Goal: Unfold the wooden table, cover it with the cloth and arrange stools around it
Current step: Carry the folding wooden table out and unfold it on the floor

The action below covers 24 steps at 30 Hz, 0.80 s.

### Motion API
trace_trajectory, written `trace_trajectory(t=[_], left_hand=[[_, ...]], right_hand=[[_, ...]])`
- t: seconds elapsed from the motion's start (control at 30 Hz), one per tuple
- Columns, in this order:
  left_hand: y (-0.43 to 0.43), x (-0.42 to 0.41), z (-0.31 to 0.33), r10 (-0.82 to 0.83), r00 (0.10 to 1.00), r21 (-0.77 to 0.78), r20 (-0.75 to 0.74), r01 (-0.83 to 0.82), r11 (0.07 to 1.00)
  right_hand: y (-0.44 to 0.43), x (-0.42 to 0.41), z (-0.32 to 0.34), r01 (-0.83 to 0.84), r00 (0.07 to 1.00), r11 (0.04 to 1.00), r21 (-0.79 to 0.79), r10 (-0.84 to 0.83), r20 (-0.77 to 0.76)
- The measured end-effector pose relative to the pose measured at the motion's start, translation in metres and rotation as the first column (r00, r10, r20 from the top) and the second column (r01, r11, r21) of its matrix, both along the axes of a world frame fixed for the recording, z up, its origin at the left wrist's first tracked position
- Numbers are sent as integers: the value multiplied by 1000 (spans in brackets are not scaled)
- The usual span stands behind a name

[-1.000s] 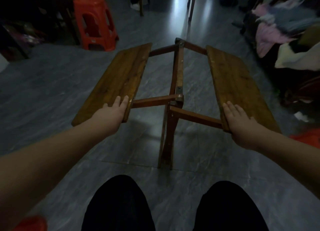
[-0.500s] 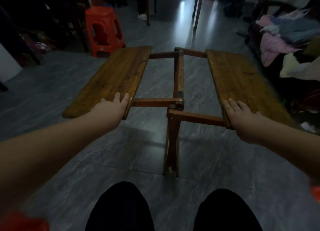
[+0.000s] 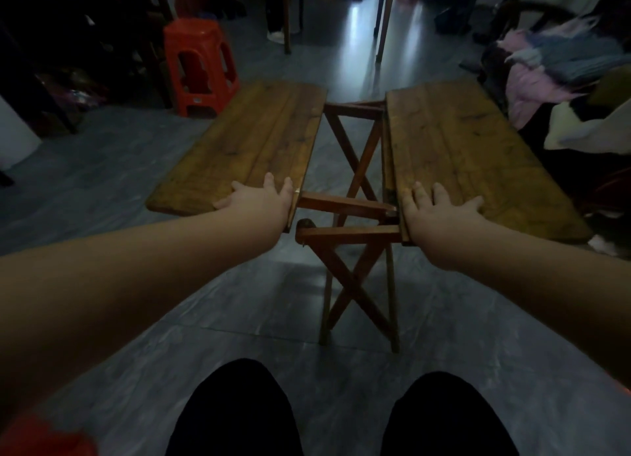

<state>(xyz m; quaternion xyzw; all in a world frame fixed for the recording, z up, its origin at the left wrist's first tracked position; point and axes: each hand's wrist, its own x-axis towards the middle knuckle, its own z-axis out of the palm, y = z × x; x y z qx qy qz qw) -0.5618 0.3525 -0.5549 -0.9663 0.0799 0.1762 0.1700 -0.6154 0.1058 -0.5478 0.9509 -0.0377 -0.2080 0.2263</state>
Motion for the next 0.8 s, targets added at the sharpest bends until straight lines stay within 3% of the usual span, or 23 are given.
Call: trace_trajectory(t=[0.23,0.6,0.8], left_hand=[[-43,-14,10,-5,999,8,-44,6,1000],[-77,-27,0,-150,989,107,-16,151,983],[-90,-41,-5,-145,988,96,-57,150,984]], right_hand=[[5,-20,-7,-25,999,1000,-7,25,-40],[-10,-48,-30,140,985,985,101,-129,-112],[-26,-57,-33,88,995,987,132,-80,-64]])
